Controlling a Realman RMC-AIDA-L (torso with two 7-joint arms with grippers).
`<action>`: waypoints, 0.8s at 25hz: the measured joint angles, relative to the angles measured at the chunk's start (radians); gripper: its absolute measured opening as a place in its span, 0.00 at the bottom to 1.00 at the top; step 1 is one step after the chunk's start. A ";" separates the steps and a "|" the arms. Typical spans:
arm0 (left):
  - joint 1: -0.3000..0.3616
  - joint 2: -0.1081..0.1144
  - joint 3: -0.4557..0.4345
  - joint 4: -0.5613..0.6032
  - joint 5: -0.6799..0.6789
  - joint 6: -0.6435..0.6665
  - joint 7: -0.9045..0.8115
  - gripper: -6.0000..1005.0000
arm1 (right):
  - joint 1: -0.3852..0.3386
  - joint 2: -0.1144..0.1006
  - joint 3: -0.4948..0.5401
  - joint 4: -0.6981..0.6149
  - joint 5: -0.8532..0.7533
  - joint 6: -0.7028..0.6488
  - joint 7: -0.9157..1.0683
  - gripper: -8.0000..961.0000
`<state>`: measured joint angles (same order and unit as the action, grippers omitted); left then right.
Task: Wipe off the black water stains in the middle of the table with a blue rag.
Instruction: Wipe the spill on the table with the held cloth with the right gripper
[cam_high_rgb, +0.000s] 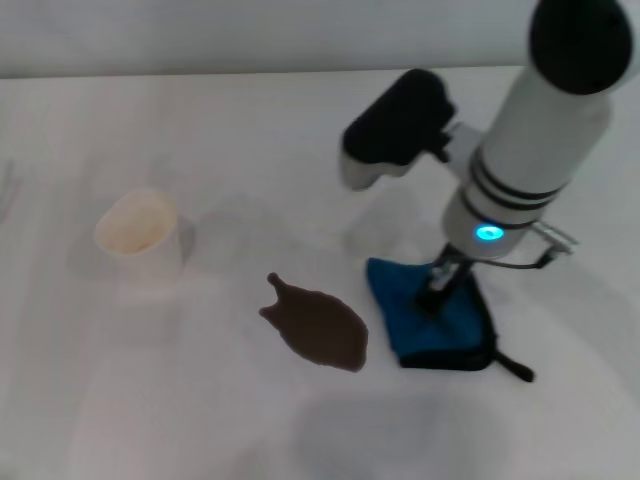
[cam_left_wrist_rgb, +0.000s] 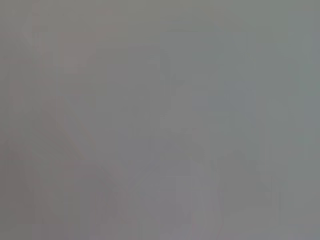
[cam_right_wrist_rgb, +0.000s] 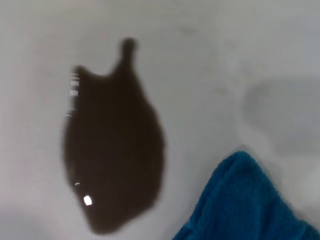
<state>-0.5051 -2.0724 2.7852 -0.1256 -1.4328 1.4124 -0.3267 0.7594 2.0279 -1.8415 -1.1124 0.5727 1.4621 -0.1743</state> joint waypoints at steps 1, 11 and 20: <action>-0.002 0.000 0.000 0.000 0.000 0.000 0.000 0.87 | 0.015 0.000 -0.026 0.004 0.021 -0.012 0.007 0.07; 0.002 -0.001 0.003 0.001 0.007 0.006 0.000 0.87 | 0.167 0.000 -0.256 0.022 0.231 -0.076 0.072 0.07; 0.044 -0.003 0.004 0.003 0.009 0.068 -0.004 0.87 | 0.184 0.000 -0.343 0.073 0.284 -0.166 0.070 0.07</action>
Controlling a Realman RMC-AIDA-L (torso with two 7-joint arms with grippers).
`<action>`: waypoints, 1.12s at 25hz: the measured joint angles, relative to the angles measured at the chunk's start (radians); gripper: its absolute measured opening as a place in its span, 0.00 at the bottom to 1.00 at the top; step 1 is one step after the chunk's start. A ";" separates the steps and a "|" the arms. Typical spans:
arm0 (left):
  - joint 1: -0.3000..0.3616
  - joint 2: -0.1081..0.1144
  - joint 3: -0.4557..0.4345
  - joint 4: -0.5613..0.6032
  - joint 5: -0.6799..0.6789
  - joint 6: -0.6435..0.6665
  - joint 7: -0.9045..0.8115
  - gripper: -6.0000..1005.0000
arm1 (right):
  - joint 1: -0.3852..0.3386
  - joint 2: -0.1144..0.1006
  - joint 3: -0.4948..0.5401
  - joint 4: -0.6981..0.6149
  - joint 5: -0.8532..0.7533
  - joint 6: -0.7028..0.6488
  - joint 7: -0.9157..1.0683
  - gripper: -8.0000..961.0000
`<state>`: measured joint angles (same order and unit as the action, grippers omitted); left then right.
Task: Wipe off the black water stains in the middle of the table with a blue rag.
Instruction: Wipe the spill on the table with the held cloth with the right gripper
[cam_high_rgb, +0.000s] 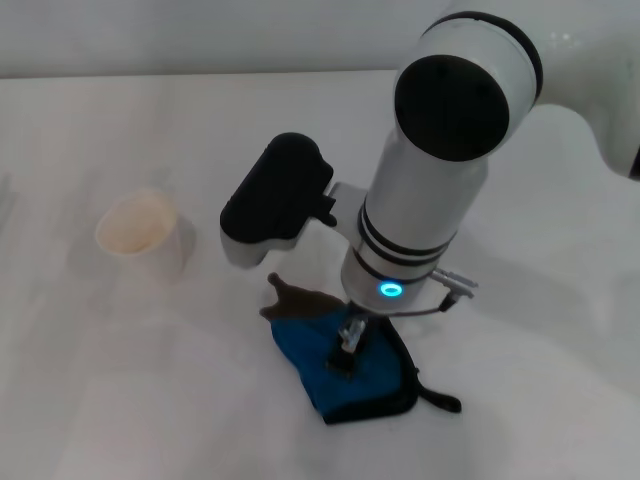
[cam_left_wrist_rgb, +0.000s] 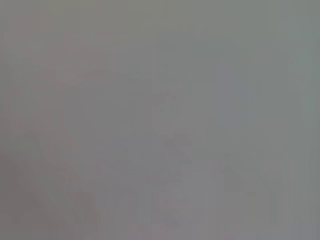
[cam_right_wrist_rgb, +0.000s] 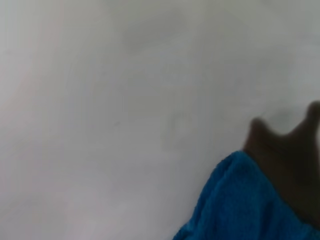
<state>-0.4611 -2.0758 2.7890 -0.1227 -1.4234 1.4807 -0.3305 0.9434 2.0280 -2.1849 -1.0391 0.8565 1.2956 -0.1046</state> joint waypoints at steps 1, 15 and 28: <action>0.004 0.000 0.000 0.000 0.000 0.003 -0.001 0.87 | 0.003 0.000 0.000 0.010 -0.002 -0.011 0.000 0.07; 0.019 0.000 0.000 0.004 0.000 0.019 -0.003 0.87 | 0.077 0.000 0.025 0.167 -0.047 -0.153 0.004 0.07; 0.013 0.002 0.000 0.026 0.001 0.020 0.002 0.87 | 0.141 0.000 -0.081 0.131 0.171 -0.176 -0.064 0.07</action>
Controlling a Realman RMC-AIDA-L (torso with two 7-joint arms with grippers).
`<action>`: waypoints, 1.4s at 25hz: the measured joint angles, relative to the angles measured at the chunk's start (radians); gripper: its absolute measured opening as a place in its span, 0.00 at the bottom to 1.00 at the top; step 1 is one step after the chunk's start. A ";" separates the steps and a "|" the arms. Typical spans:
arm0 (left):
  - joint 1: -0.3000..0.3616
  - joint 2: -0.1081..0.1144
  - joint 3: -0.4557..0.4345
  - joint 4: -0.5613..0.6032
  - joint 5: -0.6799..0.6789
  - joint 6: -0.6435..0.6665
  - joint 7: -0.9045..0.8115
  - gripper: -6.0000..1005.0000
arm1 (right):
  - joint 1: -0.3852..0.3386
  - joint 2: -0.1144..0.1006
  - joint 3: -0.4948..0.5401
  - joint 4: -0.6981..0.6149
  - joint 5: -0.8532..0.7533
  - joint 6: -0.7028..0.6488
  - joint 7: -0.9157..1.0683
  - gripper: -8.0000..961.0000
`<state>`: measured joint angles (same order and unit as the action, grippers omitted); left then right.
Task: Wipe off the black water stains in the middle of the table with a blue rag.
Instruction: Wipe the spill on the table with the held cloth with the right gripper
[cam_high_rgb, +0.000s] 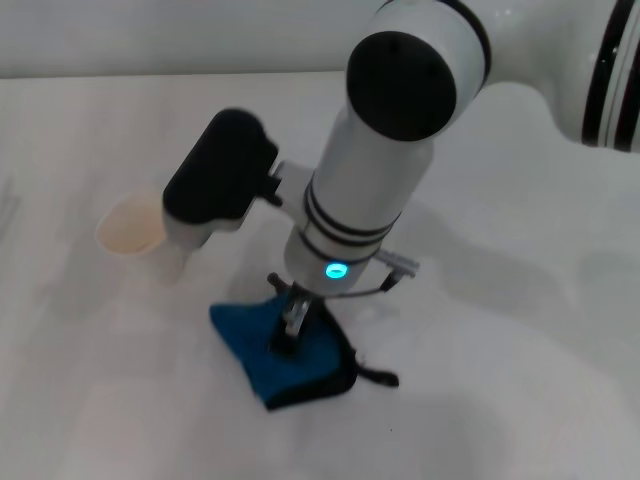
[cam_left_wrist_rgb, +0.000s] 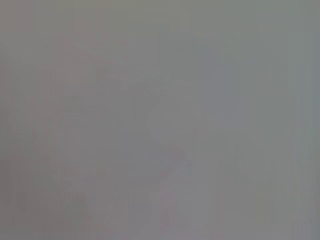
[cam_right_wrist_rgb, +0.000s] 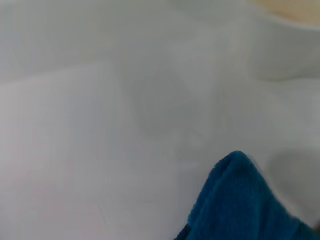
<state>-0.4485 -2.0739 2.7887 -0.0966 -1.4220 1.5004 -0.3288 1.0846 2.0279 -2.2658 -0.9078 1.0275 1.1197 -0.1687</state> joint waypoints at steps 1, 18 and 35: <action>0.000 0.000 0.000 0.000 0.000 0.000 0.000 0.87 | 0.005 0.000 -0.012 -0.001 0.027 0.000 -0.012 0.07; 0.007 0.002 0.000 -0.010 0.000 -0.003 0.002 0.87 | 0.055 0.000 -0.022 0.220 -0.002 -0.159 -0.020 0.07; -0.007 0.002 0.000 -0.012 -0.004 -0.008 0.002 0.87 | 0.073 0.000 -0.135 0.073 0.156 -0.124 -0.046 0.07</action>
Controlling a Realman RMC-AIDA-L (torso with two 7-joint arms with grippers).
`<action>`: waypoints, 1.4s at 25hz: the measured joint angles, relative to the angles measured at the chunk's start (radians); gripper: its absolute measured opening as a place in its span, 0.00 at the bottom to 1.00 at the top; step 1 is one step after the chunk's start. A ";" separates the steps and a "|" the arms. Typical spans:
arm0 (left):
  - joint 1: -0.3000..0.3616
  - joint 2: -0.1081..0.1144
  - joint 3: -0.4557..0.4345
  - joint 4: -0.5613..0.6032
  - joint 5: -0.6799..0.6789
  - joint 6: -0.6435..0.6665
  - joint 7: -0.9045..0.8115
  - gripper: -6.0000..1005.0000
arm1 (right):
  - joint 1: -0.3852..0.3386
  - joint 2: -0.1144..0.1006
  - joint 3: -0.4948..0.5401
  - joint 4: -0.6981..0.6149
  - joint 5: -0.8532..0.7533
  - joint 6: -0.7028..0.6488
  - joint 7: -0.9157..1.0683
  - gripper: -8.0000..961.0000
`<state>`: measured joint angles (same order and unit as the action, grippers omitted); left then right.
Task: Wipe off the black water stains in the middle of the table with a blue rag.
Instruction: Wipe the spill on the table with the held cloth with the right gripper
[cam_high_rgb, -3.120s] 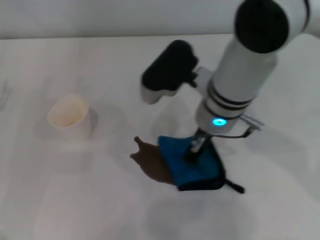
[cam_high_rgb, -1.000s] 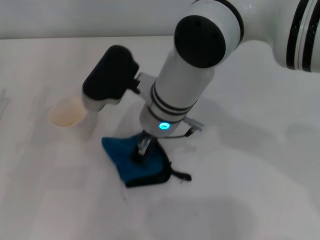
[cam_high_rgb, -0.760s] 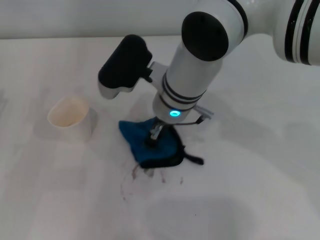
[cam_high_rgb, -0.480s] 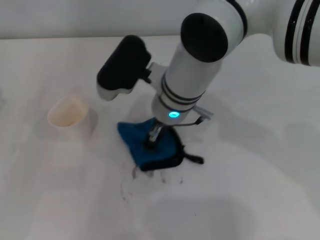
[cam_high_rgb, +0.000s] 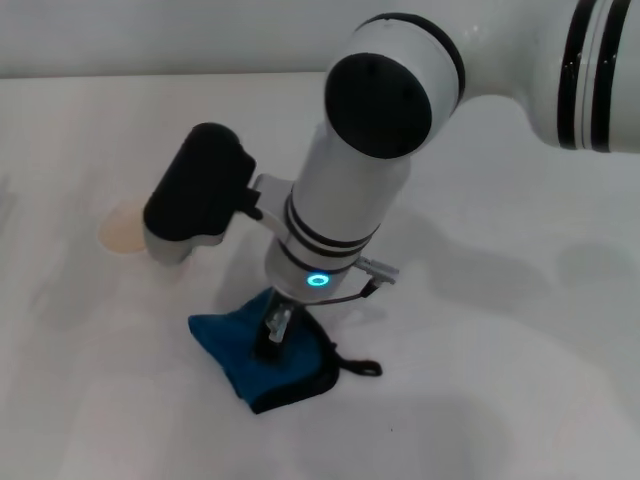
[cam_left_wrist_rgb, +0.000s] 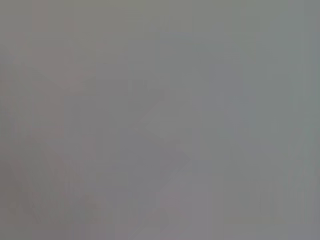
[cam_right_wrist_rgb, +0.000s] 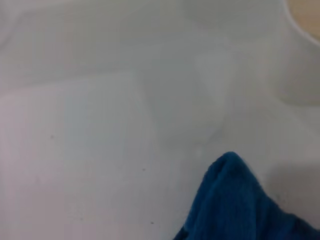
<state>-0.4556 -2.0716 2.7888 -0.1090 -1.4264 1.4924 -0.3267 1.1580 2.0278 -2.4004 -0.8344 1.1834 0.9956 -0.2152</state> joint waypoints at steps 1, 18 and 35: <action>0.000 -0.001 0.000 0.000 0.001 0.001 0.000 0.87 | 0.000 0.000 0.000 0.013 -0.002 -0.002 0.002 0.07; 0.005 0.000 -0.002 0.001 -0.003 0.003 0.000 0.87 | -0.020 0.000 0.180 0.164 -0.293 0.040 0.071 0.07; -0.007 -0.002 -0.006 0.006 -0.004 -0.005 0.005 0.87 | -0.047 0.000 0.068 -0.105 -0.182 0.208 0.085 0.07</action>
<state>-0.4629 -2.0740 2.7824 -0.1031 -1.4302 1.4875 -0.3221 1.1106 2.0280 -2.3328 -0.9393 1.0017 1.2039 -0.1307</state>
